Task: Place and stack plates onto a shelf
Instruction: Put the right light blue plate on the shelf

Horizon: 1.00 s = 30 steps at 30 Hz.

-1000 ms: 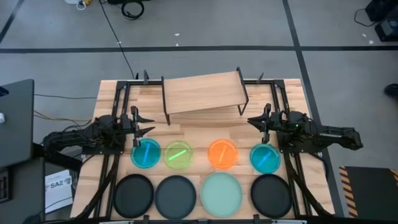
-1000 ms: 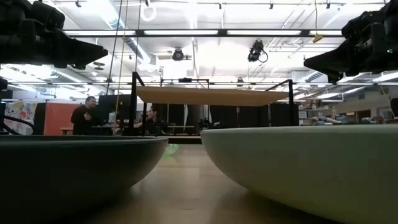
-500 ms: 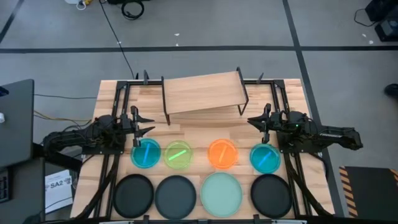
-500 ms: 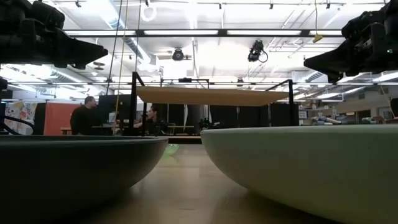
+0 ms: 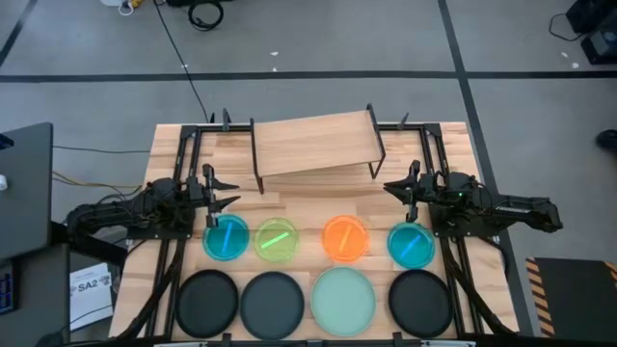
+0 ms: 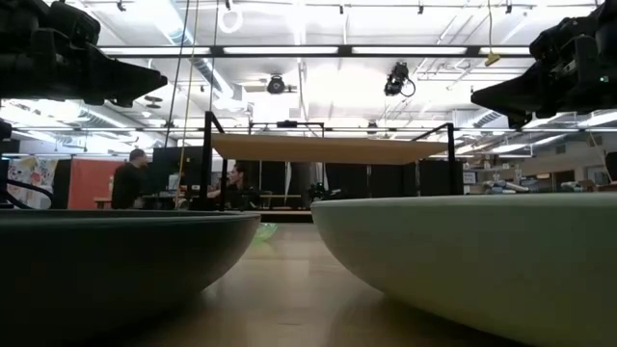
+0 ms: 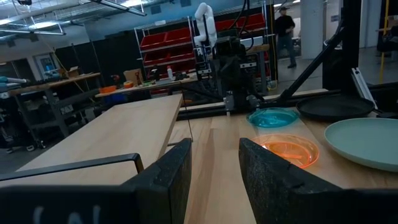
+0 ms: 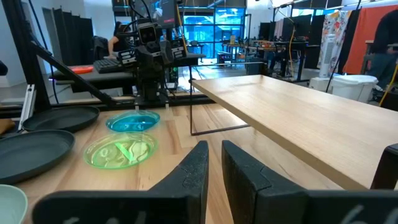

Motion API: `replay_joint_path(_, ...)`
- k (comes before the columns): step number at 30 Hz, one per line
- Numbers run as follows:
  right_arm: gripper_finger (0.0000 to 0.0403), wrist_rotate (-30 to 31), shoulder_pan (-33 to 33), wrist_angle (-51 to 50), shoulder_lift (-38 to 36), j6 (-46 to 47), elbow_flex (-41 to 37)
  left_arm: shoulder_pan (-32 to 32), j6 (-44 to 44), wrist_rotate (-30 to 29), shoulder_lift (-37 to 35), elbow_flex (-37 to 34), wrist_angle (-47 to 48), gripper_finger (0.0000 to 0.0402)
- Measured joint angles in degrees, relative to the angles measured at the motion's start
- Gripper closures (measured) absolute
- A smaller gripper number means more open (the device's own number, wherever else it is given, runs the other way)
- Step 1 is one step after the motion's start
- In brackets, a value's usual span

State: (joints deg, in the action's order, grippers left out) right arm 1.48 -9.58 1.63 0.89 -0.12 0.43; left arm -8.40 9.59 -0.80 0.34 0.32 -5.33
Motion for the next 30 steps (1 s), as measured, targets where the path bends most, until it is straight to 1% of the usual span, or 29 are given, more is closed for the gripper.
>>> replay_joint_path(17,0.0351,0.0,0.0,0.2,0.0,0.8,0.0,0.0,0.0,0.0,0.0,0.0,0.0,0.0260)
replay_joint_path(22,0.0348,0.0,0.0,0.3,0.0,5.8,0.0,0.0,0.0,0.0,0.0,0.0,0.0,0.0260)
replay_joint_path(26,0.0326,2.1,0.0,0.3,0.0,11.3,0.0,0.0,0.0,0.0,0.0,0.0,0.0,0.0260)
replay_joint_path(30,0.0283,4.1,0.0,0.3,0.0,14.9,0.0,0.0,0.0,0.0,0.0,0.0,0.0,0.0260)
